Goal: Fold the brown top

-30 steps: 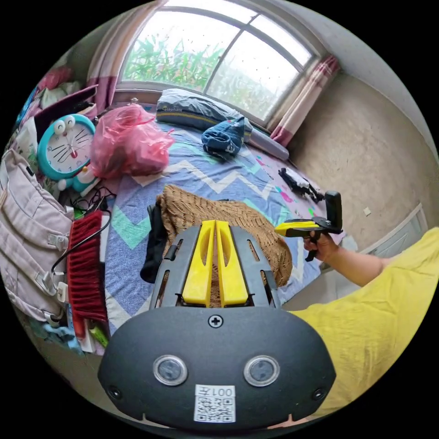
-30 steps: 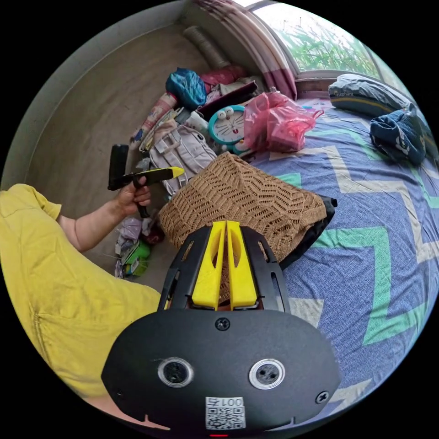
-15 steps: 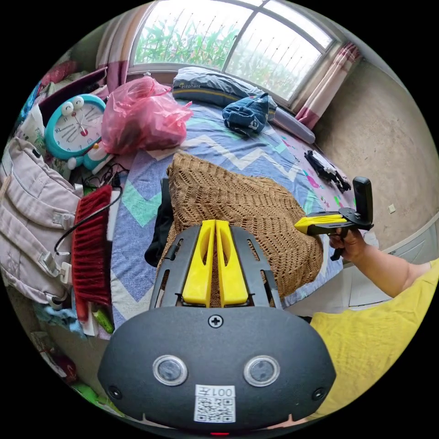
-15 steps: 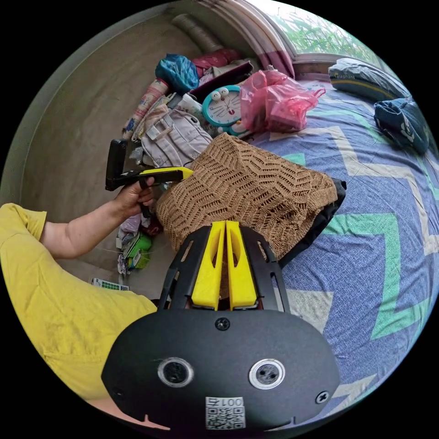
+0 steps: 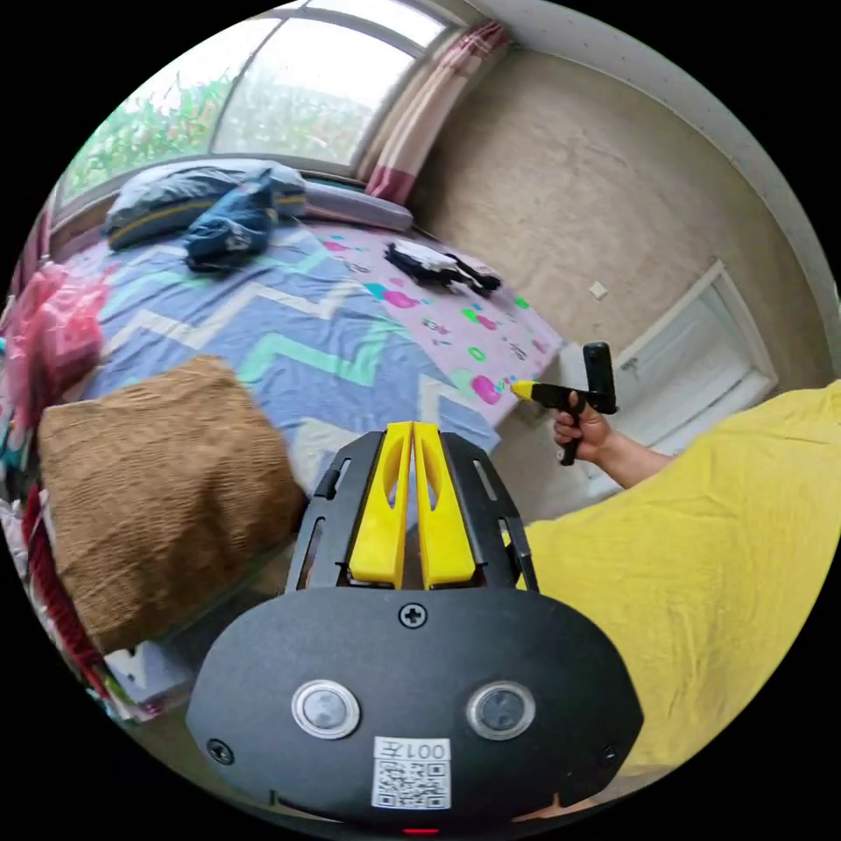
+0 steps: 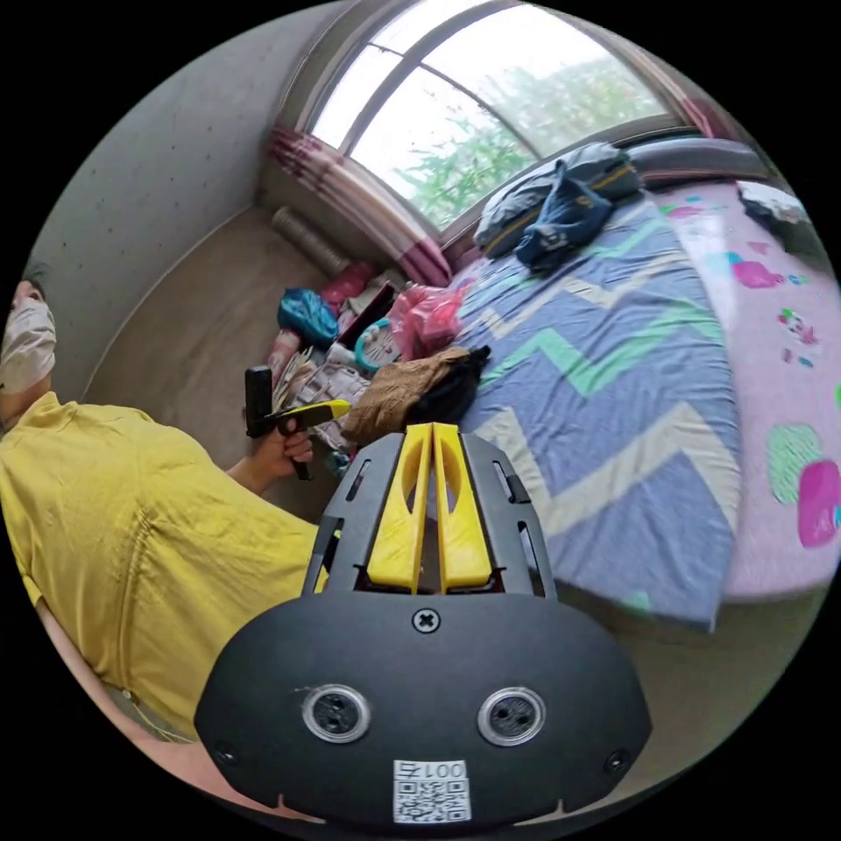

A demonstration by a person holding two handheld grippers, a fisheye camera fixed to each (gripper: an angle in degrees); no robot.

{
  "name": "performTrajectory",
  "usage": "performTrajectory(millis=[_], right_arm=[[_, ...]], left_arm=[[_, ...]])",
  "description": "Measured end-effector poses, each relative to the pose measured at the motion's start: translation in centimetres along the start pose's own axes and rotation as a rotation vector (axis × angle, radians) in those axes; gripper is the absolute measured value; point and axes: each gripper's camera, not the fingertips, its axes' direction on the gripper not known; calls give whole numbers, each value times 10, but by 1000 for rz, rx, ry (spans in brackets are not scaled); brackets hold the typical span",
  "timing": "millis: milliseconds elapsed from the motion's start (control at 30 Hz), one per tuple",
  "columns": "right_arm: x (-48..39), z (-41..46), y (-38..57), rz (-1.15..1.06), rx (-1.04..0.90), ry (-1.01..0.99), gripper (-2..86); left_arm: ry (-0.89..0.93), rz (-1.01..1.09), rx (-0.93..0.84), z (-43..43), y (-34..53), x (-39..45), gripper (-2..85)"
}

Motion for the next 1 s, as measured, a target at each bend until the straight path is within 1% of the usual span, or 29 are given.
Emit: performTrajectory(millis=[67,100,133,167,200,233,267,333,467,533,633,767,900,1000], right_arm=[[-15,-85,42,38,64,101,5],[-19,-107,52,46,76,125,5],[-27,-148,74,65,95,171,5],[-35,-189,96,85,117,217,5],[-40,-209,107,95,129,239,5],[-49,-248,130,116,151,275,5],[-58,-285,151,141,177,303,5],[-74,-339,182,180,221,341,5],[-123,-443,238,267,329,457,6],[-145,-479,253,289,396,490,6],[-175,-528,261,308,496,540,6],[-205,-588,245,299,585,589,6],[-217,-639,212,283,591,642,6],[-221,-687,180,293,601,697,5]], left_arm=[[84,31,-55,52,-10,29,-12],[125,50,-98,88,-18,51,-12],[163,71,-133,123,-25,74,-12],[184,79,-147,140,-29,85,-12],[231,90,-168,173,-38,108,-12],[277,97,-185,206,-47,131,-12],[298,98,-193,222,-51,142,-13],[385,105,-224,286,-70,186,-13],[514,92,-260,373,-101,245,-13],[588,97,-271,423,-122,278,-13],[587,161,-292,481,-147,315,-13],[568,246,-305,545,-176,352,-12],[544,355,-278,617,-215,389,-13],[493,428,-268,667,-244,413,-13]])
